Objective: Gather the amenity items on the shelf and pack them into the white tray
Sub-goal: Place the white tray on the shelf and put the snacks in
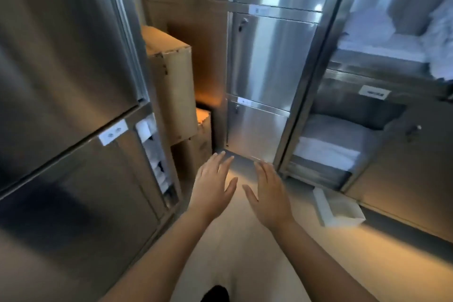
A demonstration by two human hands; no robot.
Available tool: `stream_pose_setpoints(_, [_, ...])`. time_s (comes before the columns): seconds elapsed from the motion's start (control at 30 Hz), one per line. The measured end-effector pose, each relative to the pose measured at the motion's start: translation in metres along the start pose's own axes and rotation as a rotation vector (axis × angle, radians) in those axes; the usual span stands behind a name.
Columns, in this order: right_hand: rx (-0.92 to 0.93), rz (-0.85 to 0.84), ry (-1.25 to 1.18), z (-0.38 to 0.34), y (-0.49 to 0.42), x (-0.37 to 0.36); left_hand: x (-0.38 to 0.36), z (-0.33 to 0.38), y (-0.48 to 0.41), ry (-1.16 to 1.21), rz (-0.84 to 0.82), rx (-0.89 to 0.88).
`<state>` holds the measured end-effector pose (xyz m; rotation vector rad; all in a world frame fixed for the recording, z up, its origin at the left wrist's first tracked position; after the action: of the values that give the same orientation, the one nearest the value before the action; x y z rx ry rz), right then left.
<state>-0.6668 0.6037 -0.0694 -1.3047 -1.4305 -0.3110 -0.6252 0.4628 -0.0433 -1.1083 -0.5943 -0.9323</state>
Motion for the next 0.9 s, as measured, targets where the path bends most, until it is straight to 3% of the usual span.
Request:
stream_pose_setpoints(0.3, [-0.393, 0.04, 0.115, 0.178, 0.003, 0.027, -0.143, 0.109, -0.075, 0.134, -0.217, -0.266])
stream_pose_setpoints(0.6, [-0.585, -0.054, 0.2, 0.308, -0.053, -0.009, -0.277, 0.144, -0.163, 0.2, -0.397, -0.353])
stream_pose_setpoints(0.9, [-0.743, -0.093, 0.219, 0.432, -0.045, -0.01, -0.394, 0.215, -0.194, 0.181, -0.536, -0.473])
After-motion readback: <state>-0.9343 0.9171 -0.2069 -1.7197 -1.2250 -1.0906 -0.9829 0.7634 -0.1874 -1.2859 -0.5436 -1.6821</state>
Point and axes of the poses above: each hand's wrist, its own y-axis away from the middle knuckle, its own x-axis out of the back of the hand, z = x × y, the point moved 6 cm from there along -y, towards the middle knuckle, and after that the axes turned 8 degrees about z, right-handed, at the moved point
